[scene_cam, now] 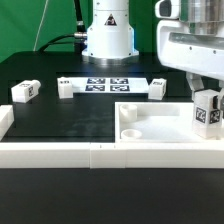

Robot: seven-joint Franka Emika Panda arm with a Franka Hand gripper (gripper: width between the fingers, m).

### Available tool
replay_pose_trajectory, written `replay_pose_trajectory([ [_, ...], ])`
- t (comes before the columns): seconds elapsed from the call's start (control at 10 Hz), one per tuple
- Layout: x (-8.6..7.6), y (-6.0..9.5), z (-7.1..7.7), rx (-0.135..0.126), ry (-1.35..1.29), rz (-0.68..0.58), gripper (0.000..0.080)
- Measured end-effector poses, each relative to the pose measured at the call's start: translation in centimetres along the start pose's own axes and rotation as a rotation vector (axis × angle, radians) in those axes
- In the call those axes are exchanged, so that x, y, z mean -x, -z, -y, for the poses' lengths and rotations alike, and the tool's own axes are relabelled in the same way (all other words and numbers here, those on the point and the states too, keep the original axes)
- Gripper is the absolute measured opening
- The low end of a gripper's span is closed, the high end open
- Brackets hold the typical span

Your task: Assemble one leg

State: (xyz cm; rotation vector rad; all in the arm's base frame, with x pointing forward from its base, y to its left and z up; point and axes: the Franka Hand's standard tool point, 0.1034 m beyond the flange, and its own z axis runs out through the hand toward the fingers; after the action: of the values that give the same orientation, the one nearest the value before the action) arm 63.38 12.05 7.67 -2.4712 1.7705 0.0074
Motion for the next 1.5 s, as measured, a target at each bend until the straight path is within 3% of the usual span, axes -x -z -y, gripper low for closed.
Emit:
replay_pose_trajectory([
  [0.4, 0.32, -0.06, 0.09, -0.004, -0.335, 0.017, 0.0293],
  [0.7, 0.35, -0.07, 0.14, -0.007, -0.403, 0.031, 0.0294],
  [0.8, 0.39, -0.08, 0.14, -0.008, -0.377, 0.031, 0.0354],
  [1.0, 0.51, -0.07, 0.19, -0.009, -0.332, 0.031, 0.0614],
  [1.5, 0.31, -0.33, -0.04, -0.003, 0.212, 0.027, 0.0649],
])
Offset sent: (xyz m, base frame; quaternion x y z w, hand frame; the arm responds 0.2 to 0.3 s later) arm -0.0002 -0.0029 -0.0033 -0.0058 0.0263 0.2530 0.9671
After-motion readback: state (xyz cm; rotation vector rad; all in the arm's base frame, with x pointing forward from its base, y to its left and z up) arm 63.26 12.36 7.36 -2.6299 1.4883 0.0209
